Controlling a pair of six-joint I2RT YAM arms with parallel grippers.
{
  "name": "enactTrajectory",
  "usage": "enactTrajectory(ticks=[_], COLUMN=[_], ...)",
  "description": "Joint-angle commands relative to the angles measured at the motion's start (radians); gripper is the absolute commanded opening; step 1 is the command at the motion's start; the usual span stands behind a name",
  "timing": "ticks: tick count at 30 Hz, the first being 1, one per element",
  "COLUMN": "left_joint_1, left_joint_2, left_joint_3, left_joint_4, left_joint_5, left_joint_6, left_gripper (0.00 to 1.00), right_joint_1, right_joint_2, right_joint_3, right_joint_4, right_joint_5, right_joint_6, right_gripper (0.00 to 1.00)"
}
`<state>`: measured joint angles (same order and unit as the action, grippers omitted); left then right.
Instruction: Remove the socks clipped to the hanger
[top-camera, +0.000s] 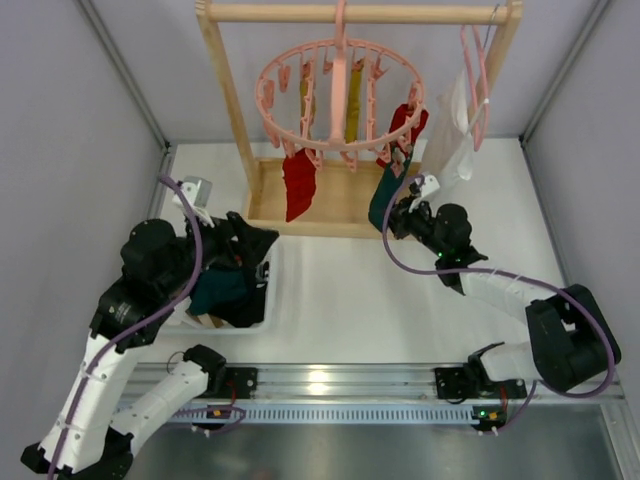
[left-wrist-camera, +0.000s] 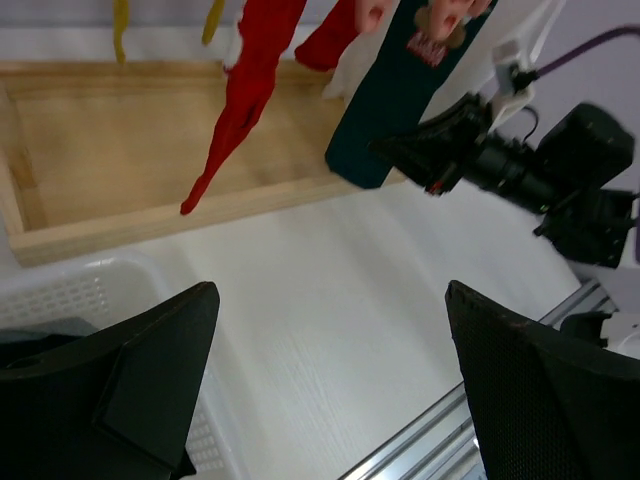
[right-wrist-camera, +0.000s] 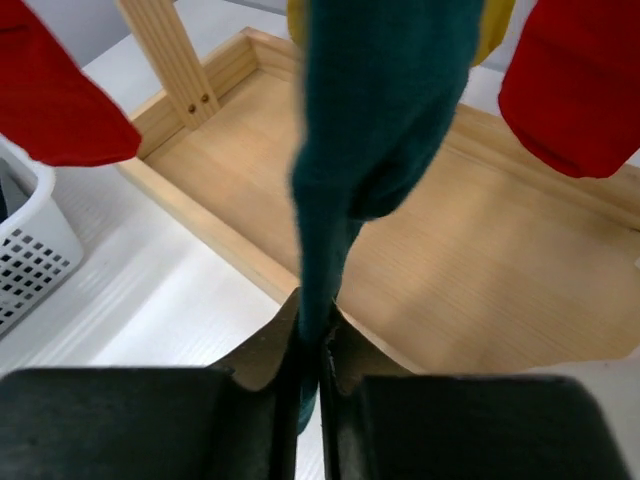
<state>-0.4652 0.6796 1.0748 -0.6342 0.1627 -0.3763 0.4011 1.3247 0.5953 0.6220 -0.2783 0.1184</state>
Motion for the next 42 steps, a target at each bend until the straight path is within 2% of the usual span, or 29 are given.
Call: enactTrajectory(ticks=[1, 6, 10, 13, 14, 15, 17, 18, 19, 24, 26, 31, 36, 42], left_joint_1=[0.003, 0.002, -0.006, -0.058, -0.081, -0.104, -0.229, -0.281, -0.376, -0.406, -0.406, -0.423, -0.475, -0.500], left_joint_2=[0.049, 0.191, 0.280, 0.368, 0.383, 0.402, 0.481, 0.510, 0.565, 0.708, 0.747, 0.810, 0.836, 0.864], left_joint_3=[0.143, 0.310, 0.408, 0.494, 0.548, 0.580, 0.657, 0.735, 0.767, 0.911, 0.951, 0.956, 0.958, 0.949], left_joint_4=[0.073, 0.070, 0.070, 0.051, 0.021, -0.001, -0.057, -0.105, -0.131, -0.220, -0.239, -0.242, -0.242, -0.242], left_joint_5=[-0.031, -0.017, -0.017, -0.078, -0.116, -0.250, -0.422, -0.586, -0.647, -0.803, -0.816, -0.882, -1.043, -1.124], left_joint_6=[-0.084, -0.115, -0.119, -0.107, -0.090, -0.079, -0.023, -0.006, 0.008, 0.025, 0.033, 0.042, 0.082, 0.096], left_gripper=[0.99, 0.99, 0.98, 0.98, 0.98, 0.99, 0.99, 0.98, 0.99, 0.99, 0.99, 0.99, 0.99, 0.98], right_joint_1=[0.074, 0.218, 0.341, 0.429, 0.447, 0.485, 0.521, 0.556, 0.571, 0.657, 0.683, 0.746, 0.765, 0.783], right_joint_2=[-0.001, -0.042, -0.056, -0.045, -0.038, -0.021, 0.001, 0.030, 0.043, 0.149, 0.191, 0.243, 0.278, 0.301], right_joint_3=[-0.009, -0.025, -0.008, 0.018, 0.027, 0.038, 0.072, 0.083, 0.104, 0.178, 0.208, 0.279, 0.327, 0.336], right_joint_4=[0.194, 0.206, 0.165, 0.127, 0.119, 0.101, 0.087, 0.084, 0.084, 0.090, 0.079, 0.065, 0.035, 0.051], right_joint_5=[0.037, 0.177, 0.347, 0.421, 0.435, 0.453, 0.490, 0.499, 0.508, 0.591, 0.629, 0.705, 0.752, 0.752], right_joint_6=[0.041, 0.029, 0.023, 0.010, 0.007, 0.006, 0.000, -0.003, -0.011, -0.023, -0.034, -0.049, -0.040, -0.025], right_gripper=[0.01, 0.00, 0.00, 0.00, 0.00, 0.00, 0.00, 0.00, 0.00, 0.00, 0.00, 0.00, 0.00, 0.00])
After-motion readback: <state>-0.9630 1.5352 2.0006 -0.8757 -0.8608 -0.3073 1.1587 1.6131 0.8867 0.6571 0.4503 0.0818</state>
